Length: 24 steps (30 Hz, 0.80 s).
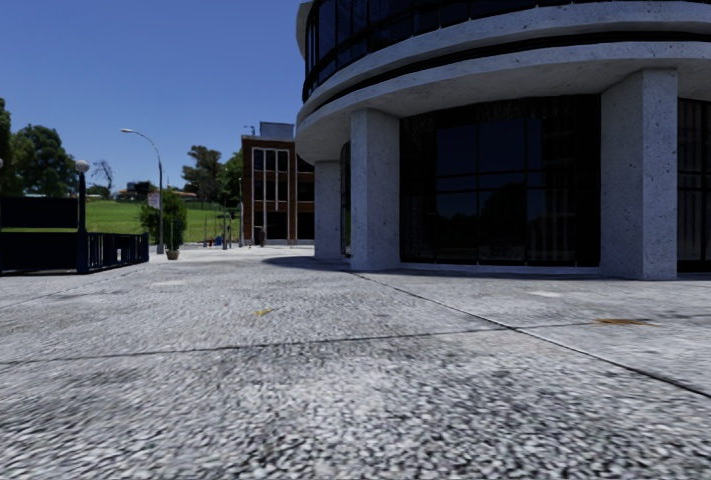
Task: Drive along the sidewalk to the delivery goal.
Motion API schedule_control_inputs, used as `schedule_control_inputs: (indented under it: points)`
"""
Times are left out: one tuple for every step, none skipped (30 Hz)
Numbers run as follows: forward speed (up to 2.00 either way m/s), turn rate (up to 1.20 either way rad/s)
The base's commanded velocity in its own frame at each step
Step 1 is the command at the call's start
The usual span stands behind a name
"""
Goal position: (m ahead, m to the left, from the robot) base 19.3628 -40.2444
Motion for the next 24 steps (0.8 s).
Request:
schedule_control_inputs:
  points:
    - [1.85,-0.43]
    - [1.85,-0.43]
    - [1.81,-0.43]
    - [1.78,-0.43]
    - [1.78,-0.44]
    - [1.78,-0.44]
    - [1.78,-0.44]
    - [1.75,-0.44]
    - [1.69,-0.44]
    - [1.69,-0.44]
    - [1.65,-0.44]
    - [1.64,-0.44]
    - [1.64,-0.44]
    - [1.63,-0.44]
    - [1.62,-0.44]
    - [1.61,-0.45]
    - [1.61,-0.45]
    - [1.61,-0.45]
    - [1.61,-0.45]
    - [1.6,-0.45]
    - [1.6,-0.45]
    - [1.6,-0.46]
    - [1.6,-0.46]
    - [1.6,-0.46]
